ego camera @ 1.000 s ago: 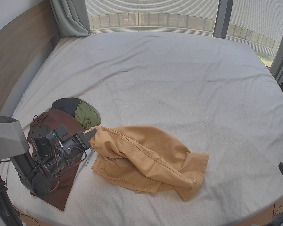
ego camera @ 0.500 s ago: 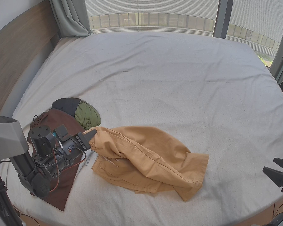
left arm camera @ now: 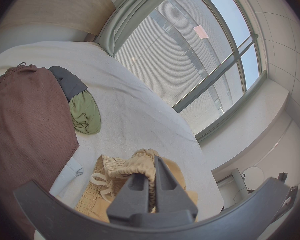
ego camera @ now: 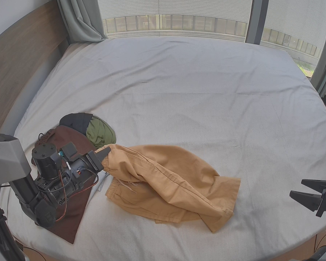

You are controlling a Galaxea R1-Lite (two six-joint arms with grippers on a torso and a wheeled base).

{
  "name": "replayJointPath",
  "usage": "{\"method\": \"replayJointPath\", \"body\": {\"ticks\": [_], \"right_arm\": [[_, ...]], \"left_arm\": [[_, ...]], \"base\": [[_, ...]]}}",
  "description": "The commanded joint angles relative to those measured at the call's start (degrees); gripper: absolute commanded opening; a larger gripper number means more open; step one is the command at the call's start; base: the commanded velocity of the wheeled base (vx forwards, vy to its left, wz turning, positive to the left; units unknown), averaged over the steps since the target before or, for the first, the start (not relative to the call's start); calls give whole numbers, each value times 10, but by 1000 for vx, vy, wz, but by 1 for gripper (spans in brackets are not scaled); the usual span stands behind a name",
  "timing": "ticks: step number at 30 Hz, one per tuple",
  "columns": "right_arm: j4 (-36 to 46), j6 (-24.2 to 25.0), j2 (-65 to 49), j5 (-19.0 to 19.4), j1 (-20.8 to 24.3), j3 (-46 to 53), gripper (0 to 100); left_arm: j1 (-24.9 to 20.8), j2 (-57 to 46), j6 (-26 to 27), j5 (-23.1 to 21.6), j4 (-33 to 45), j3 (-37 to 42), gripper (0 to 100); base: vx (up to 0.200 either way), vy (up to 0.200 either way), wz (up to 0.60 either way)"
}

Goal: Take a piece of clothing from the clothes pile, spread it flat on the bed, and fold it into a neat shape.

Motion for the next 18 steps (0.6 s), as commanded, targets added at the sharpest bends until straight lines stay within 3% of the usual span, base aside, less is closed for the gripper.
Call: {"method": "replayJointPath", "body": {"ticks": [1, 9, 18], "right_arm": [[-36, -21, 81, 19, 1, -1, 100], [-133, -30, 186, 24, 2, 3, 100], [-159, -16, 247, 31, 22, -2, 100]], "left_arm": [[0, -9, 1, -2, -1, 2, 0], [9, -6, 6, -14, 0, 6, 0], [9, -6, 27, -19, -1, 17, 0]], "base": [[0, 0, 0], [0, 0, 0], [0, 0, 0]]}}
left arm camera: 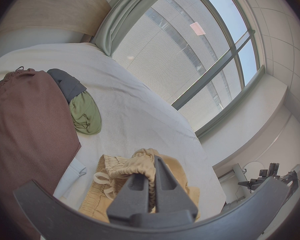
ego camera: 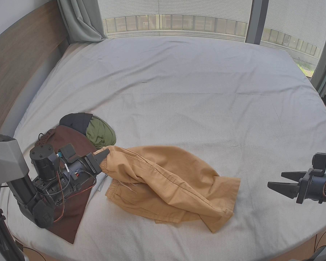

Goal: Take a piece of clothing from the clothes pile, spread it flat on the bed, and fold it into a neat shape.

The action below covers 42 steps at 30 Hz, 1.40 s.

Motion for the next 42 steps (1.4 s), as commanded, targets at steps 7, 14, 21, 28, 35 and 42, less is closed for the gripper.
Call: {"method": "replayJointPath", "body": {"ticks": [7, 14, 21, 28, 35, 42], "right_arm": [[-31, 44, 92, 0, 30, 3, 100], [-44, 84, 124, 8, 49, 8, 100], [-66, 92, 170, 8, 61, 15, 100], [-151, 120, 226, 7, 76, 45, 100], [-163, 122, 261, 8, 78, 46, 100], [-186, 137, 296, 6, 87, 47, 100]], "left_arm": [[5, 5, 3, -1, -1, 0, 0], [8, 5, 4, -14, -1, 5, 0], [11, 7, 4, -14, -1, 5, 0], [11, 5, 4, -14, -1, 4, 0], [10, 7, 5, -14, -1, 4, 0], [11, 6, 5, -14, -1, 3, 0]], "base": [[0, 0, 0], [0, 0, 0], [0, 0, 0], [0, 0, 0], [0, 0, 0], [0, 0, 0]]}}
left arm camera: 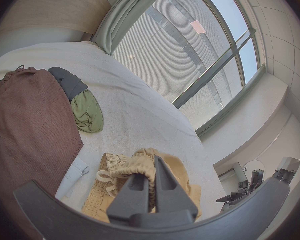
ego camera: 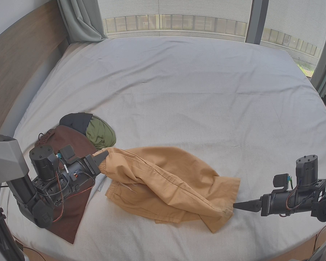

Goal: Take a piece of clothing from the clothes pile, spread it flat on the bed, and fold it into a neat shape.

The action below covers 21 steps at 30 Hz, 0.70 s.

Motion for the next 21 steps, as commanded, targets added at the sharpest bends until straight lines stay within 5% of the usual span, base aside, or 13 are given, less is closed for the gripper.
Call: {"method": "replayJointPath", "body": {"ticks": [1, 21], "right_arm": [[-8, 9, 33, -1, 4, 1, 100], [-85, 26, 139, -1, 21, 5, 100]], "left_arm": [[0, 1, 0, 0, -1, -1, 0], [0, 0, 0, 0, -1, -3, 0]], "base": [[0, 0, 0], [0, 0, 0]]}}
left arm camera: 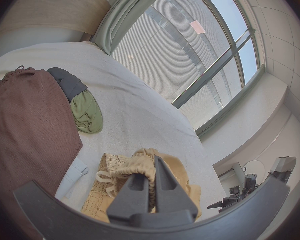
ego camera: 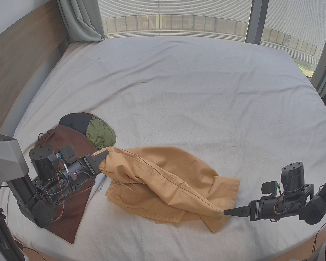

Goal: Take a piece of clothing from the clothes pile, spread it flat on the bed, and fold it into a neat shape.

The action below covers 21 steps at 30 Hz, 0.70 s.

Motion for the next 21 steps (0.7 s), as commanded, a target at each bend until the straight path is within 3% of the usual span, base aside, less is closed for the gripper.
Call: {"method": "replayJointPath", "body": {"ticks": [1, 21], "right_arm": [[-32, 1, 49, -1, 0, 2, 100], [-233, 34, 176, -6, 21, 34, 100]], "left_arm": [[1, 0, 0, 0, -1, -1, 0], [1, -1, 0, 0, -1, -2, 0]], "base": [[0, 0, 0], [0, 0, 0]]}}
